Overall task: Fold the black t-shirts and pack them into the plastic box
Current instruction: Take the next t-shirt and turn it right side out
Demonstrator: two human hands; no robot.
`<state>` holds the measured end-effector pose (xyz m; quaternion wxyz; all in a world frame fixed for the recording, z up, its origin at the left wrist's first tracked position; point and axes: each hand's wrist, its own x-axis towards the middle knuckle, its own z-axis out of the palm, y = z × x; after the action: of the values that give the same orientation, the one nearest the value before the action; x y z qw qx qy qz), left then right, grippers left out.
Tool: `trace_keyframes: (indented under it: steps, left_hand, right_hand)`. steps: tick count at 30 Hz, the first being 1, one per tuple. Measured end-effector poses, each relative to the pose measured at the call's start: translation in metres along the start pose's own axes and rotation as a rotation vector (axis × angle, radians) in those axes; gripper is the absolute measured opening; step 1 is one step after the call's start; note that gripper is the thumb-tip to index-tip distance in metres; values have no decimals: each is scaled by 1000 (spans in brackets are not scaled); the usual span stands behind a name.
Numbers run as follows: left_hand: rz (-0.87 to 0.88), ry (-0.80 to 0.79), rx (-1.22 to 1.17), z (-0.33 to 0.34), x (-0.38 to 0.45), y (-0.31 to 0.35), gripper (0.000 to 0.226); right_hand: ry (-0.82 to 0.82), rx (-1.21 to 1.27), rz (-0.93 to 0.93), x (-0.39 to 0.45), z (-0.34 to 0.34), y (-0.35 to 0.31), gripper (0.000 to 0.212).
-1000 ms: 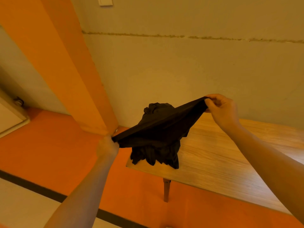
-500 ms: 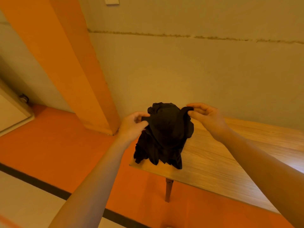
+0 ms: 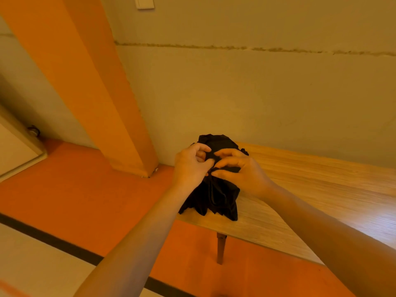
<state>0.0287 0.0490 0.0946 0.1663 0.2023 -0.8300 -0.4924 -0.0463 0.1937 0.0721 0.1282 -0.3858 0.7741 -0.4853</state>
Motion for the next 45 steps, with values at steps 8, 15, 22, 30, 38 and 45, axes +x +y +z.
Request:
trace_keyframes:
  steps: [8,15,22,30,38,45]
  left_hand:
    - [87,12,-10,2,-1,-2,14]
    - [151,-68,114,4,-9,-13,14]
    - [112,-58,91,4,-6,-10,17]
    - [26,-359,56,-18,-6,-8,29]
    - [249,-25,158,-10,4,-6,11]
    - [179,-121,137,-21,22,13,13]
  right_hand:
    - [124,128,36,-2,5,5,16]
    - [92,94,31,-5,-2,10,14]
    - [84,65,24,-5,-2,13,16]
    - [78,117,134,-1,-15,18,17]
    - [64,-34,8,5,-25,10,20]
    - [36,-104,-25,17,-53,-5,14]
